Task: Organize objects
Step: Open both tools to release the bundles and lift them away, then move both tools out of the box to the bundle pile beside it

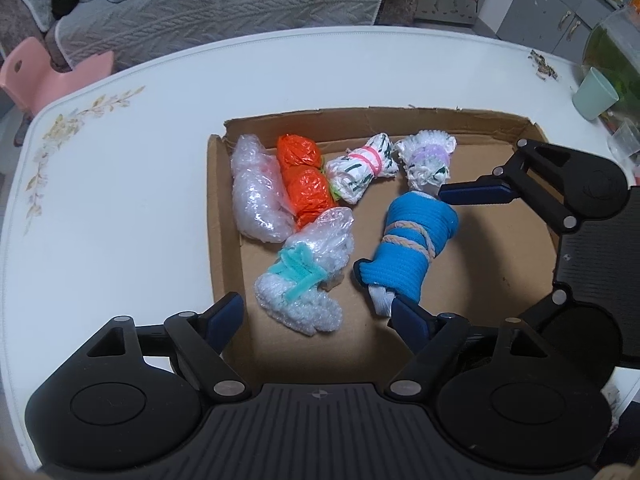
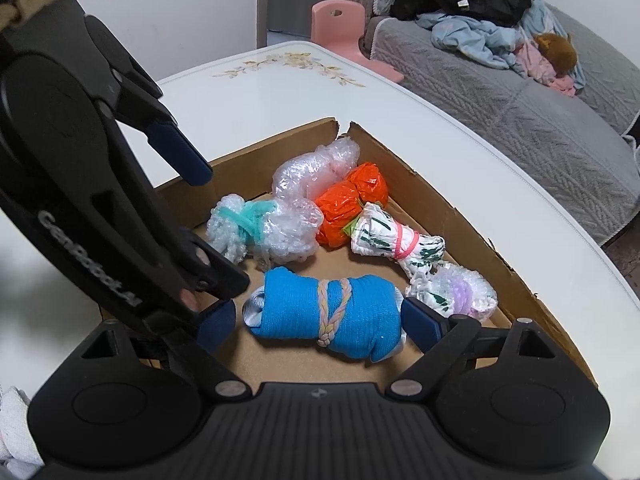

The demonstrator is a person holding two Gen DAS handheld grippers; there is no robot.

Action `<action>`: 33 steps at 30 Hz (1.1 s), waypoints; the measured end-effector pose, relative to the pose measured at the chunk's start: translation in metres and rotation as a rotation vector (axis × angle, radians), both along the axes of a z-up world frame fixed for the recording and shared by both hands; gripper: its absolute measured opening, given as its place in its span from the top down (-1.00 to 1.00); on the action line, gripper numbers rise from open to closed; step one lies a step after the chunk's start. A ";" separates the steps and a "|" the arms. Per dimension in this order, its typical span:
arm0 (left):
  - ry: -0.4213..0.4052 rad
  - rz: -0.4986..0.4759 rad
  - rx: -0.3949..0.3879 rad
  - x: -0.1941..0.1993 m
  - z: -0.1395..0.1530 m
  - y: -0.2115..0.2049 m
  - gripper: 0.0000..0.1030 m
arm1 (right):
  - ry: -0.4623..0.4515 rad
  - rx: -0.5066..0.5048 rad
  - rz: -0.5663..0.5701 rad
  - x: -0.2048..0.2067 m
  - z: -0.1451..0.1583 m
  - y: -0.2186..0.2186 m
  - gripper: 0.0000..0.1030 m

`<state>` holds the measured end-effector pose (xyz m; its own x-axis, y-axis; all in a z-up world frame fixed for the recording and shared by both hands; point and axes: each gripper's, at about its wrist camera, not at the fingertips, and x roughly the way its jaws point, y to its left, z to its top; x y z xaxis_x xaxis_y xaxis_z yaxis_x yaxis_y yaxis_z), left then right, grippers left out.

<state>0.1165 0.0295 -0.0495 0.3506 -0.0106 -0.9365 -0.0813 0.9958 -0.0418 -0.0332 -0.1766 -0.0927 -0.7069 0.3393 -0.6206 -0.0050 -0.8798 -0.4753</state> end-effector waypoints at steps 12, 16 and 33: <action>-0.046 0.018 -0.050 -0.011 0.028 -0.001 -0.66 | 0.002 -0.004 -0.055 0.009 0.005 -0.005 -0.71; -0.062 0.014 -0.052 -0.018 0.038 -0.002 -0.66 | 0.010 -0.004 -0.074 0.016 0.009 -0.008 -0.71; 0.016 -0.118 -0.078 -0.082 0.019 -0.046 -0.69 | 0.031 -0.042 -0.329 0.108 0.025 -0.018 -0.85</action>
<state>0.0344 -0.0164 -0.0303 0.3279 -0.1236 -0.9366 0.0348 0.9923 -0.1188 0.0749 -0.1949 -0.0677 -0.5827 0.5266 -0.6190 -0.3056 -0.8477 -0.4335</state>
